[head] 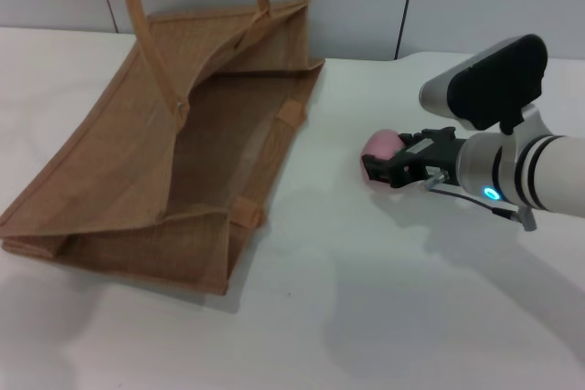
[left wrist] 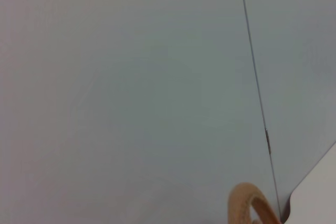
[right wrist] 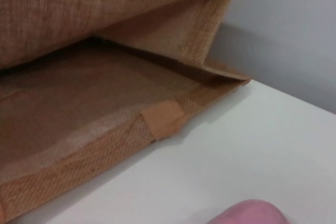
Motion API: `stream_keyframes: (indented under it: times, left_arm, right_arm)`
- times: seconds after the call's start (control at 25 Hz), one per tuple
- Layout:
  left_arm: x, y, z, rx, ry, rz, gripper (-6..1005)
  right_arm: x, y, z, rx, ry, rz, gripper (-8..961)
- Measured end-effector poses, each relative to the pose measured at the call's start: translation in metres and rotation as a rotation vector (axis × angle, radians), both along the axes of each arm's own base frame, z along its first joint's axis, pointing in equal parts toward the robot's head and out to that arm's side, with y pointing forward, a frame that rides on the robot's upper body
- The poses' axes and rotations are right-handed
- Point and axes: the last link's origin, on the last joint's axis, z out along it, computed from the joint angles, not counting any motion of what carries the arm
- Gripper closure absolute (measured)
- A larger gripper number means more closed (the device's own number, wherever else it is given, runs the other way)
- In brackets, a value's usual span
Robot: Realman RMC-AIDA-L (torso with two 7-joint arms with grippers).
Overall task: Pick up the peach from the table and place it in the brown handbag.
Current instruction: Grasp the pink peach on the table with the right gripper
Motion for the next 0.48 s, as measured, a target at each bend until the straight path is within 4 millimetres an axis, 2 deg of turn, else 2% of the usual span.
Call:
stream_keyframes:
  times: [0.48]
  left_arm:
    - [-0.001,-0.0001,0.001,0.005,0.0,0.003,875]
  right_arm:
    - [0.0052,0.0076,0.0104,0.015,-0.008,-0.035,369]
